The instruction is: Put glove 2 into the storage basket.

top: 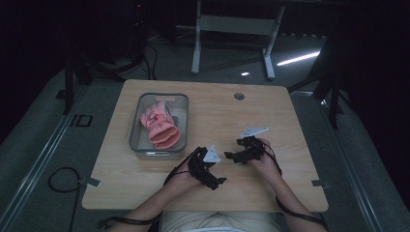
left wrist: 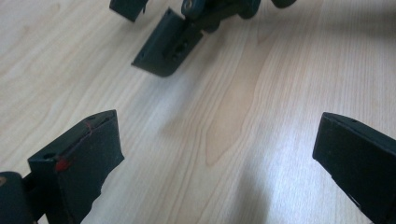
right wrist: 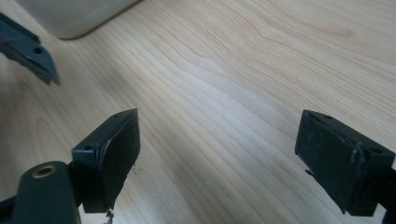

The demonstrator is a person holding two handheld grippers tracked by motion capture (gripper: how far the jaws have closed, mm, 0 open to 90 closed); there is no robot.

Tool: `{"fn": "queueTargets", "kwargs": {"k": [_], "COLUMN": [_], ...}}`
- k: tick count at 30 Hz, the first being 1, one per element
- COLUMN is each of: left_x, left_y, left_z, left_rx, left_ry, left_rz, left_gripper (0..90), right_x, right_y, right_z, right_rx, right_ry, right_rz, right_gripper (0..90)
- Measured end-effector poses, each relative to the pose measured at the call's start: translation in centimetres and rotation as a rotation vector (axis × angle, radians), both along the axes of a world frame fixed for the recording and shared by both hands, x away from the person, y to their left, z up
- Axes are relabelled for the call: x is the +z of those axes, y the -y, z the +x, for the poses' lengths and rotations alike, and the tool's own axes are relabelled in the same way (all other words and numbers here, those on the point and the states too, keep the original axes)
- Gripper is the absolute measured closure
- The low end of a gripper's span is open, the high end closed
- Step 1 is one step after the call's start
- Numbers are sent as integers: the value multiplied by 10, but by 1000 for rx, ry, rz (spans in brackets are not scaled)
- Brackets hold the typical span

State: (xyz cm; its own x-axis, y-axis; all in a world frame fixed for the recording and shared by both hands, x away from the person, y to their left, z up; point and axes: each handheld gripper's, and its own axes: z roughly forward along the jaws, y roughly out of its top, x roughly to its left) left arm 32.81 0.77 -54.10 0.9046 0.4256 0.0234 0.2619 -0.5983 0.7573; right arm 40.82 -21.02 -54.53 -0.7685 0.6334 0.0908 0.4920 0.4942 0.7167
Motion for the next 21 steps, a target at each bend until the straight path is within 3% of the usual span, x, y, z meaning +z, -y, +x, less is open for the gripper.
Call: {"fn": "queueTargets", "kwargs": {"k": [9,18,21], "left_x": [-8,-16,-17], "left_y": [-6,-12,-12], "left_z": [-1,0,-2], "left_rx": [-1,16,18], "left_ry": [23,-8,5], "left_rz": [34,11,34], "left_gripper": [9,9,9], "right_x": [-5,-11,-14], "right_y": [16,27,29], "right_z": [-2,0,0], "right_rx": [-78,-116,-132], "right_ry": [64,68,62], "right_rz": [-17,-21,-16], "right_gripper": [140,139,139]}}
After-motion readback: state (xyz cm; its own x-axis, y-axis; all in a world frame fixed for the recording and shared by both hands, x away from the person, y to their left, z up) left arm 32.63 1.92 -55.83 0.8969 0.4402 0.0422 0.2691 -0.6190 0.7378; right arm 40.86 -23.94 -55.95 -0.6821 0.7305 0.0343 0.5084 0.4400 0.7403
